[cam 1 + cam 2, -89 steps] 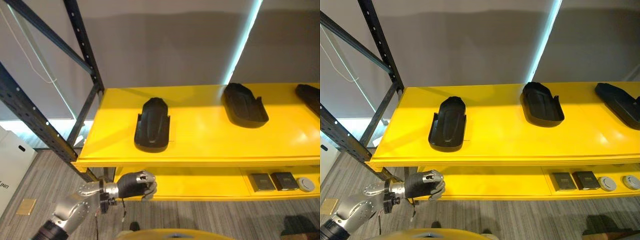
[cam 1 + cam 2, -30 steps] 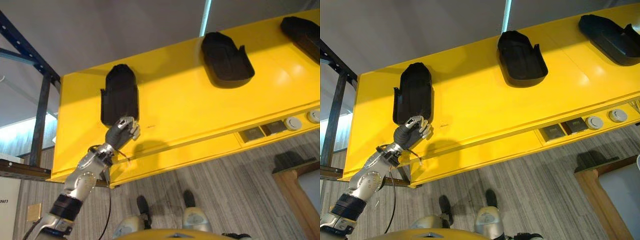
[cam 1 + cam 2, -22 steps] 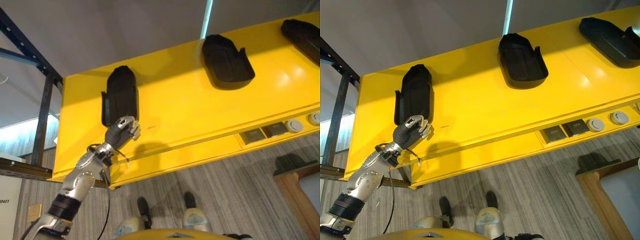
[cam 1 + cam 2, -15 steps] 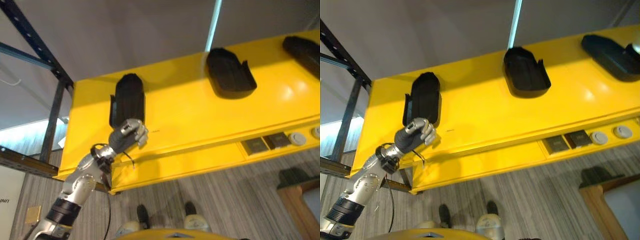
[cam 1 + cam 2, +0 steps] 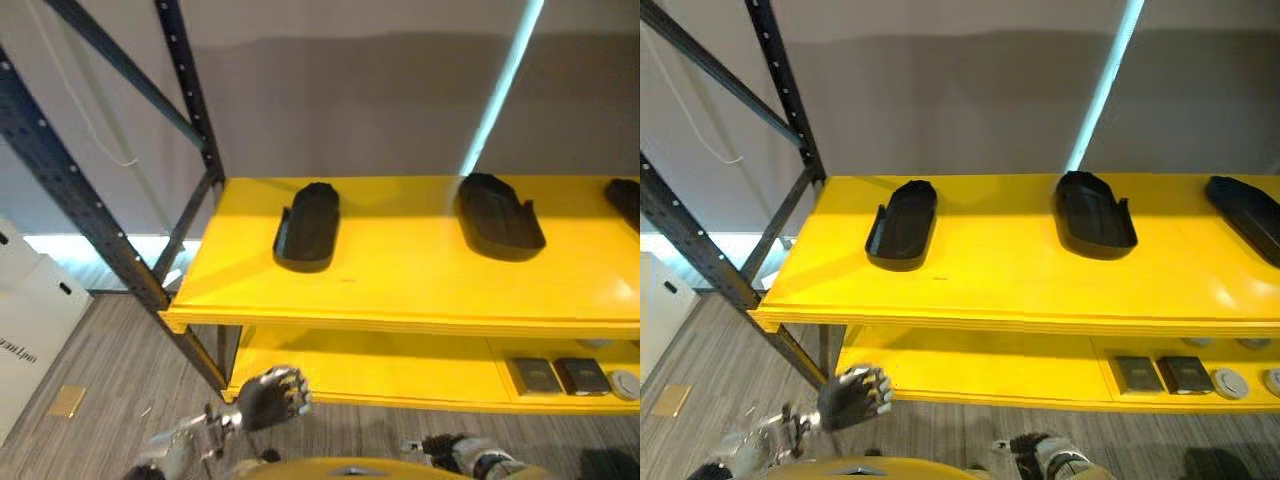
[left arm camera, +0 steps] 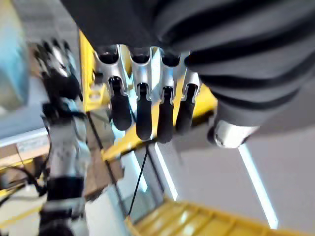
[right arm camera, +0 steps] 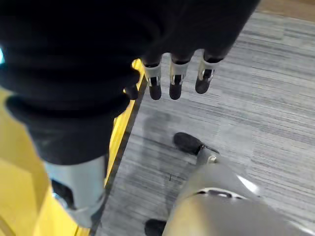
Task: Move parts from the plastic box to the shelf.
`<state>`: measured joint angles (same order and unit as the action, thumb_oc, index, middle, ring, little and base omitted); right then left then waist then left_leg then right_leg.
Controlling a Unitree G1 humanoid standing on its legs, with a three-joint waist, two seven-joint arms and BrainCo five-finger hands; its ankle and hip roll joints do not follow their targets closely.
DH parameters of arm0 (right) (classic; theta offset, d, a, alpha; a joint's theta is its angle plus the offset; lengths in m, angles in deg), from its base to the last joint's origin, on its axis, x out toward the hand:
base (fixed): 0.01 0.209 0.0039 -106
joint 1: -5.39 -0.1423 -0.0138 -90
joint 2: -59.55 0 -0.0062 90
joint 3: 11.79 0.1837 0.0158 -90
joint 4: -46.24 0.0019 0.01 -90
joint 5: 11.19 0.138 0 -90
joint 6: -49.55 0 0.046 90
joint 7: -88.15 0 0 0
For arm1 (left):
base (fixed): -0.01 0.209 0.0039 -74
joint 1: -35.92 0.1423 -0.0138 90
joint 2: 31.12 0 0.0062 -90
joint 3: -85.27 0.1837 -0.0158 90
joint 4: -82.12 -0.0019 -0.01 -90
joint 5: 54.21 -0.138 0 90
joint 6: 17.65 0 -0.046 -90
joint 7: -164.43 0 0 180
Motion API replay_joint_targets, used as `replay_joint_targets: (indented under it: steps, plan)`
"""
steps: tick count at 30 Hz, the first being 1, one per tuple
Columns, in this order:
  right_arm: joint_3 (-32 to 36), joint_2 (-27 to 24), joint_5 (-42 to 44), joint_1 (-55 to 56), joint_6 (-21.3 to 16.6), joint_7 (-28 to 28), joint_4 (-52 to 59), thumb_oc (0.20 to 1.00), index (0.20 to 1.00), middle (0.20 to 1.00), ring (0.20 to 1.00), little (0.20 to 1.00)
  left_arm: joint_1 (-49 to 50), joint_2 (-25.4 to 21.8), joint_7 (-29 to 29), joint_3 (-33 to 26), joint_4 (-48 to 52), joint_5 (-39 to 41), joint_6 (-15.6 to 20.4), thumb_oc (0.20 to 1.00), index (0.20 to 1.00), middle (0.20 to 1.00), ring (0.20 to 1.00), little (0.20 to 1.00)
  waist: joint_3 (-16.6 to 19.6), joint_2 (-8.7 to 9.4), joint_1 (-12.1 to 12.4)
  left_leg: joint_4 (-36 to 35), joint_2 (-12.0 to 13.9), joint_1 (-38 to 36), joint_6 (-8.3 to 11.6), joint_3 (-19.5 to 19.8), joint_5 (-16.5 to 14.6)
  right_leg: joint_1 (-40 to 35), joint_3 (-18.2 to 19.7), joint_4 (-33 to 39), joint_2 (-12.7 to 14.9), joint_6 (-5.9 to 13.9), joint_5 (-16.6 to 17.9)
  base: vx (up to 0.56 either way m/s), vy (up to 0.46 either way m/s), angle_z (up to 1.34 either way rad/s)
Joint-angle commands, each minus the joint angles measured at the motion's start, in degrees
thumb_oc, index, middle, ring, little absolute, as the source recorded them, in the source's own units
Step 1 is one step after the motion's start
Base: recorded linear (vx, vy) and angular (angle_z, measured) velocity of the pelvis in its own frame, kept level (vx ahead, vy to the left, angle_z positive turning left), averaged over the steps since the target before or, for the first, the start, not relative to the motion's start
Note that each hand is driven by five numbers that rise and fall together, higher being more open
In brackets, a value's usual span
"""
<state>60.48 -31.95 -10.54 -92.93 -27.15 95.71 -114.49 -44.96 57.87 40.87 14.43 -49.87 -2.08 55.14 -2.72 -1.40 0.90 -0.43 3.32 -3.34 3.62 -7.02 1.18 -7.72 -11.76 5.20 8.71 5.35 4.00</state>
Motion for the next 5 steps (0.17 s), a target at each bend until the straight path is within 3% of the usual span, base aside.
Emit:
replay_joint_targets:
  steps: [1,2,5]
  plan:
    - [0.9,0.18,0.46,-3.41,2.64,2.43,-3.08,1.0,1.0,1.0,1.0,1.0,-1.73,1.56,-9.15,-1.94,-0.46,-1.46,2.68,1.0,1.0,1.0,1.0,1.0,-3.99,-1.5,1.57,-4.48,1.18,-4.28,-0.65,0.25,2.01,-0.54,0.1,-0.99,-1.15,0.2,0.5,-0.08,-0.022,0.52]
    - [0.88,0.16,0.47,-3.43,2.65,2.43,-3.07,1.0,1.0,1.0,1.0,1.0,-1.78,1.62,-9.21,-1.93,-0.51,-1.43,2.73,1.0,1.0,1.0,1.0,1.0,-4.03,-1.52,1.52,-4.47,1.18,-4.3,-0.65,0.28,1.99,-0.58,0.06,-0.99,-1.14,0.21,0.47,-0.07,-0.036,0.33]
    - [0.22,2.56,3.27,-2.91,3.66,1.01,-3.85,1.0,1.0,1.0,1.0,1.0,-4.2,5.01,-28.29,-11.0,-16.11,1.43,4.76,1.0,1.0,1.0,1.0,1.0,-3.88,-0.08,2.41,-4.57,1.12,-3.79,-0.97,0.53,2.0,-0.4,-1.07,-0.51,-0.92,0.35,0.84,-0.08,-0.065,0.07]
